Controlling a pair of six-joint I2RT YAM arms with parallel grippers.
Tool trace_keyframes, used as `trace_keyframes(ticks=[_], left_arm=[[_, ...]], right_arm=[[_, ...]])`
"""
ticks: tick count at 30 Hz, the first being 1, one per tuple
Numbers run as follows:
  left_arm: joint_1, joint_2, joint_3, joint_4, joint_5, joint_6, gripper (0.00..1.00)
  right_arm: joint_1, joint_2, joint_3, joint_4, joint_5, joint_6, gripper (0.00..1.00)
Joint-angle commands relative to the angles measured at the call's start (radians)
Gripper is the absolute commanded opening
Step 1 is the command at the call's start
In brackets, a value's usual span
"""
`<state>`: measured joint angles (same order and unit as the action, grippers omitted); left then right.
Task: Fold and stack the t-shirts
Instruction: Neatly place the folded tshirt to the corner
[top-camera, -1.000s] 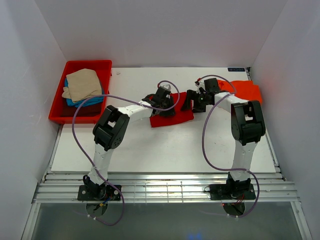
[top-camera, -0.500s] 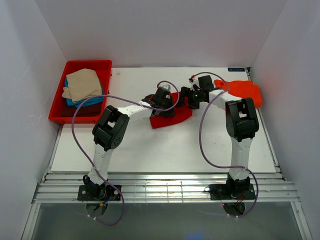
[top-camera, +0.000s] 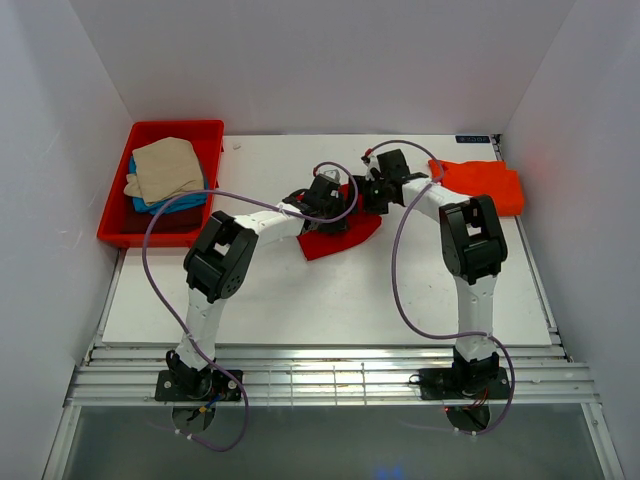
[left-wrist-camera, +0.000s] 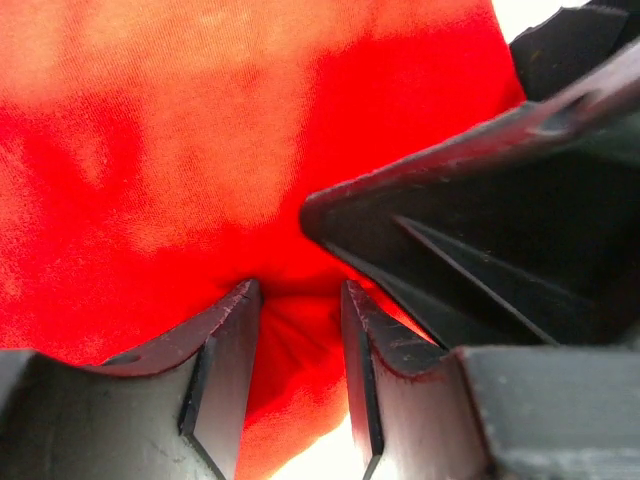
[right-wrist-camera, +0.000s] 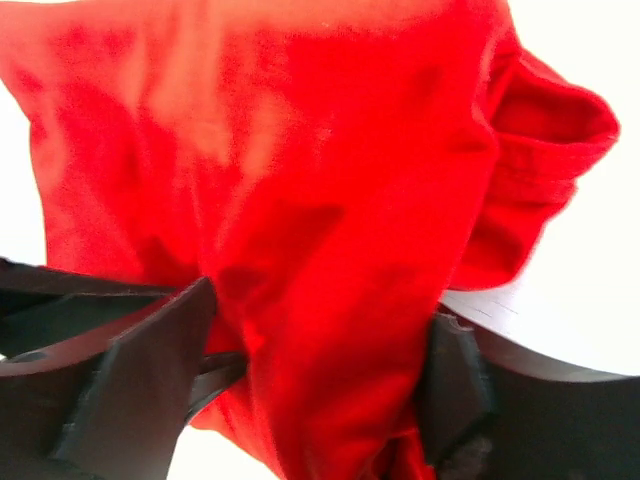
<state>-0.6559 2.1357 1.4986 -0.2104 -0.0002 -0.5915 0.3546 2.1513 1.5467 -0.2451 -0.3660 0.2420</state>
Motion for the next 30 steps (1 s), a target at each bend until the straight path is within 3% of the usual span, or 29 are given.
trace_keyframes(ticks=[1, 4, 7, 8, 9, 13, 21, 30], left_arm=[[-0.002, -0.031, -0.017, -0.063, -0.003, 0.010, 0.49], [-0.002, -0.037, -0.021, -0.061, -0.006, 0.010, 0.49], [-0.002, -0.046, -0.035, -0.055, -0.009, 0.012, 0.49], [-0.002, -0.051, -0.040, -0.050, -0.011, 0.013, 0.49], [-0.002, -0.054, -0.044, -0.049, -0.012, 0.013, 0.49], [-0.002, -0.082, -0.047, -0.046, -0.021, 0.013, 0.48], [0.032, -0.343, 0.008, -0.145, -0.075, 0.025, 0.50], [0.087, -0.595, -0.176, -0.178, -0.084, 0.039, 0.51]], right_arm=[[0.041, 0.079, -0.059, -0.155, 0.130, -0.041, 0.77], [0.063, 0.084, -0.057, -0.178, 0.177, -0.058, 0.62], [0.087, 0.079, -0.059, -0.197, 0.240, -0.066, 0.33], [0.093, 0.081, -0.056, -0.206, 0.258, -0.066, 0.14], [0.098, 0.090, -0.051, -0.220, 0.292, -0.064, 0.08], [0.112, 0.088, -0.043, -0.252, 0.351, -0.049, 0.08], [0.104, -0.028, 0.053, -0.379, 0.617, -0.067, 0.08], [0.014, -0.073, 0.200, -0.467, 0.768, -0.182, 0.08]])
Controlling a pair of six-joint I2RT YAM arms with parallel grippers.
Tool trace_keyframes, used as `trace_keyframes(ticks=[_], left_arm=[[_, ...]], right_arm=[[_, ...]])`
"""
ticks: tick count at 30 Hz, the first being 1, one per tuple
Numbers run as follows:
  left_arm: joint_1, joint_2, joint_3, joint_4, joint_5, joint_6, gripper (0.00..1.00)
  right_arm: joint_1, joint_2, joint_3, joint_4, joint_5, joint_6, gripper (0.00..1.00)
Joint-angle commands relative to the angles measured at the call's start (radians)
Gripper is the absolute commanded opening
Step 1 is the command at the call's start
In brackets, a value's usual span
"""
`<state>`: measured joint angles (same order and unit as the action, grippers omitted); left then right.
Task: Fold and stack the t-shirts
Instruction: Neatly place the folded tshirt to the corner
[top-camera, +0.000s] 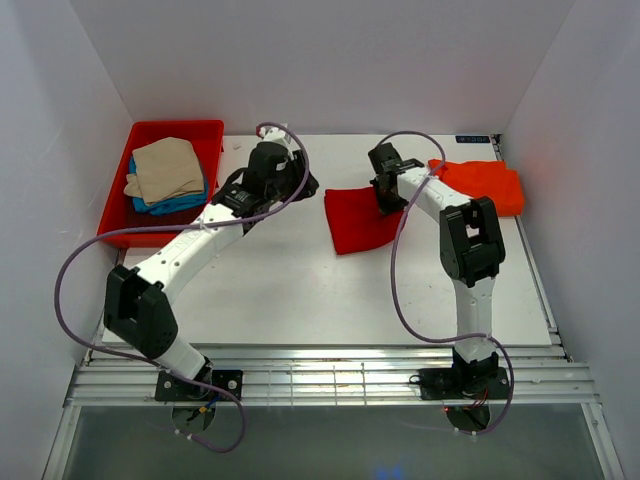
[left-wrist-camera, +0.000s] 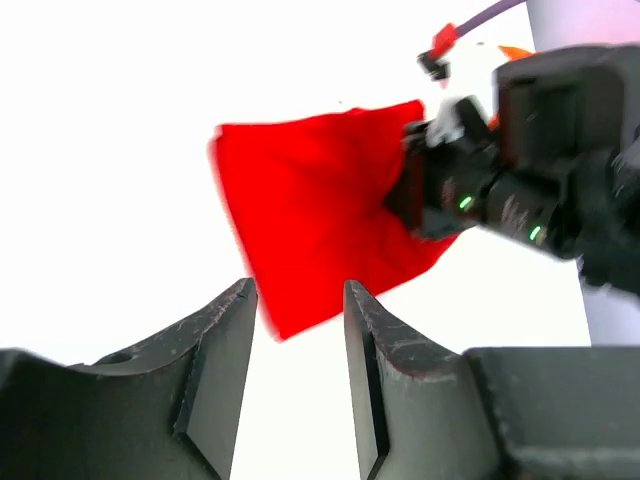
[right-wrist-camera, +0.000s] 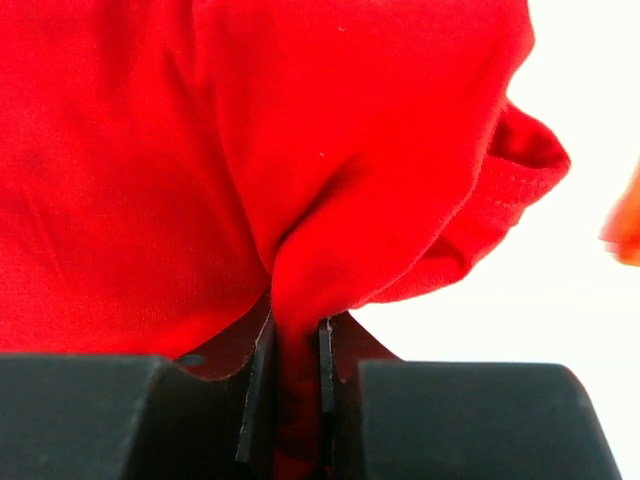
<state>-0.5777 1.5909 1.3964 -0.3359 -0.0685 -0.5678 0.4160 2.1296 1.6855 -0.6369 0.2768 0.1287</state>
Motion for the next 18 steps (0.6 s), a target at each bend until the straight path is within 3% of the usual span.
trace_keyframes(ticks=[1, 10, 18], left_arm=[[0.010, -0.064, -0.089, -0.055, -0.016, 0.014, 0.51], [0.022, -0.144, -0.272, -0.052, -0.020, -0.009, 0.51], [0.026, -0.189, -0.390, -0.068, -0.036, -0.029, 0.50]], right_arm=[[-0.058, -0.053, 0.065, -0.076, 0.133, -0.078, 0.08], [-0.201, -0.045, 0.184, -0.078, 0.167, -0.161, 0.08], [-0.287, 0.023, 0.431, -0.090, 0.127, -0.219, 0.08]])
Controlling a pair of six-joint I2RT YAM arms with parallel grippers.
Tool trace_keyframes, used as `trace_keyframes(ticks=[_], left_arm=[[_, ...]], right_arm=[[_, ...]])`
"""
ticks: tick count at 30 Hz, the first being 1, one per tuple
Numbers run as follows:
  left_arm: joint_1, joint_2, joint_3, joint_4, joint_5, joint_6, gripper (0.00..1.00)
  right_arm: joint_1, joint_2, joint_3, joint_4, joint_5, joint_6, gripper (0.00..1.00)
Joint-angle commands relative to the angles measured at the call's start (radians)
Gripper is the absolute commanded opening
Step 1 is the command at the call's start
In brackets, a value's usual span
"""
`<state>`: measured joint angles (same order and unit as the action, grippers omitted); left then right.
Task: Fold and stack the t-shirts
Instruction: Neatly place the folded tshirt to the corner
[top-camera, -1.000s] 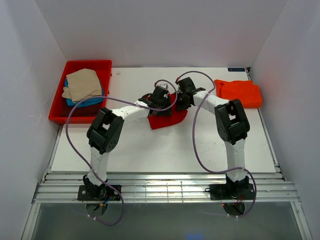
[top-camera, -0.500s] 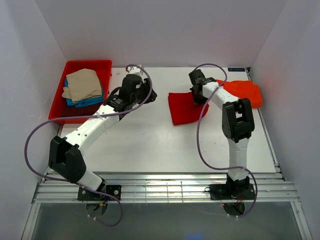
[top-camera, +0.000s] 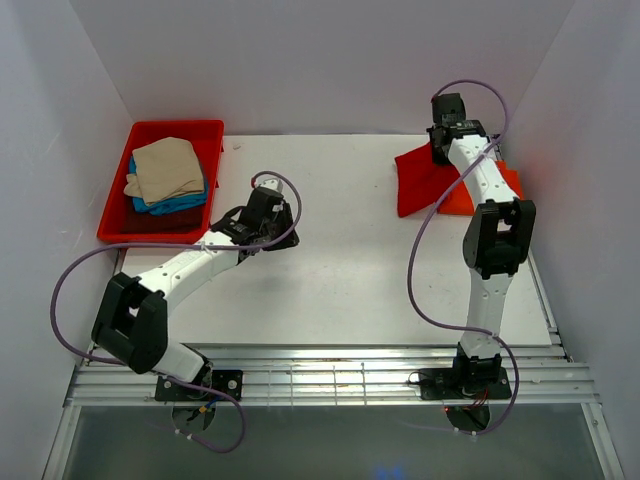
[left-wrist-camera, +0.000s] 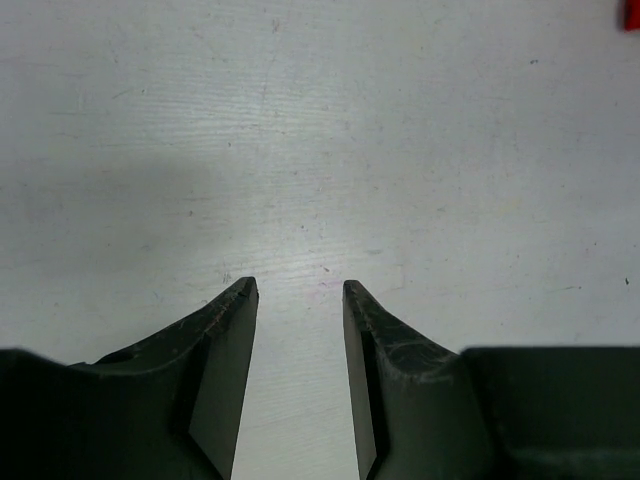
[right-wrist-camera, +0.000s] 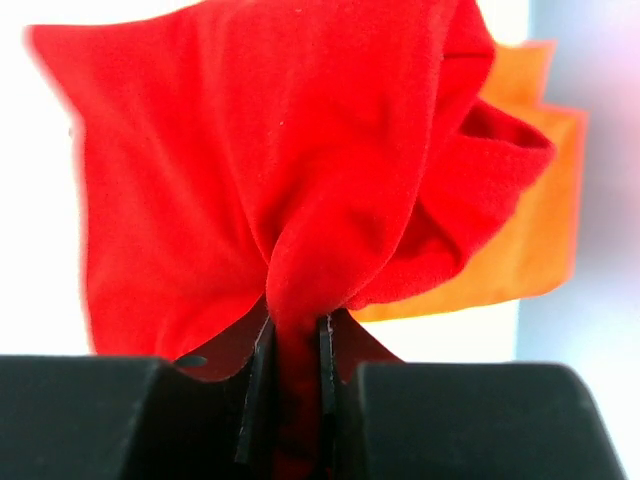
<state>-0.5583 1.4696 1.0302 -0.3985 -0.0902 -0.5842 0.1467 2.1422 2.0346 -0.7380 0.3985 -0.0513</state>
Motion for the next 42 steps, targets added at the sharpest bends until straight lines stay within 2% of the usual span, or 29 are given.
trace_keyframes(ticks=[1, 9, 17, 25, 39, 41, 42], left_arm=[[0.006, -0.075, -0.033, -0.010, -0.014, -0.017, 0.50], [0.006, -0.118, -0.108, -0.034, -0.034, -0.019, 0.50], [0.006, -0.132, -0.117, -0.043, -0.034, -0.025, 0.50], [0.006, -0.153, -0.137, -0.060, -0.031, -0.043, 0.50], [0.006, -0.236, -0.180, -0.135, -0.072, -0.078, 0.50], [0.006, -0.247, -0.185, -0.145, -0.074, -0.082, 0.50], [0.006, -0.249, -0.185, -0.151, -0.077, -0.085, 0.50]], right_arm=[[-0.021, 0.013, 0.094, 0.009, 0.007, -0.045, 0.08], [-0.113, 0.004, 0.105, 0.011, -0.013, -0.062, 0.08], [-0.225, 0.008, 0.121, 0.018, -0.070, -0.061, 0.08], [-0.265, 0.051, 0.165, 0.022, -0.081, -0.064, 0.08], [-0.306, 0.128, 0.131, 0.095, 0.213, -0.091, 0.08], [-0.328, 0.139, 0.137, 0.097, 0.250, -0.084, 0.20], [-0.335, 0.140, 0.141, 0.097, 0.253, -0.081, 0.31]])
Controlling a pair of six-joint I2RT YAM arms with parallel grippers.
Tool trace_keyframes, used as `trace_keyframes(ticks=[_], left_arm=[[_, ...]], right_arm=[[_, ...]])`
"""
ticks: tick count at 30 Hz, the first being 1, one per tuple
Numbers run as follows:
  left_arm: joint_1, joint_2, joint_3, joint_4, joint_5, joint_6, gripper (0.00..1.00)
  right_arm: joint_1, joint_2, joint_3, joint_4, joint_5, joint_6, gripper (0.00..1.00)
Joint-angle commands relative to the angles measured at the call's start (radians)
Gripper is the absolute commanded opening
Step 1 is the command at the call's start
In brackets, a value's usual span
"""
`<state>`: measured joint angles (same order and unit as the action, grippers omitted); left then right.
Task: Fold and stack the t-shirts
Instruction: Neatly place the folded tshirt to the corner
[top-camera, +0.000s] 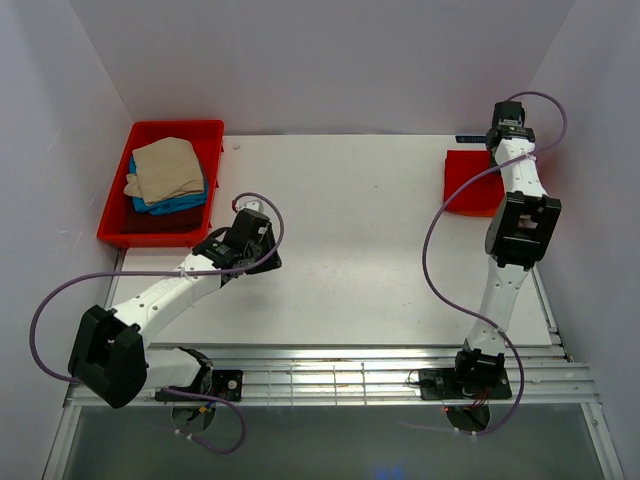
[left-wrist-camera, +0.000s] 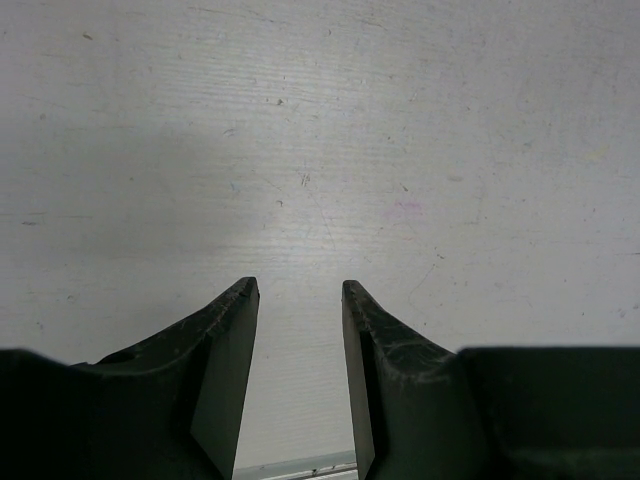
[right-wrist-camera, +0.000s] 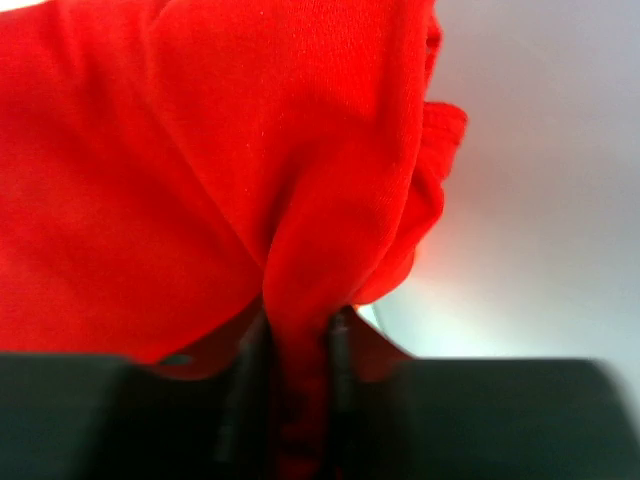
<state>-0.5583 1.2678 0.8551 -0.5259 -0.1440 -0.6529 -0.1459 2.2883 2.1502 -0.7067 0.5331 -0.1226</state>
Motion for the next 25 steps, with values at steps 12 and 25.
trace_keyframes(ticks=[12, 25], left_arm=[[0.006, -0.025, 0.027, -0.017, -0.035, -0.011, 0.52], [0.115, 0.070, 0.307, 0.009, -0.037, 0.153, 0.54]], right_arm=[[-0.058, -0.190, -0.151, 0.098, 0.004, 0.043, 0.73], [0.342, -0.685, -0.459, 0.118, -0.235, 0.107, 0.71]])
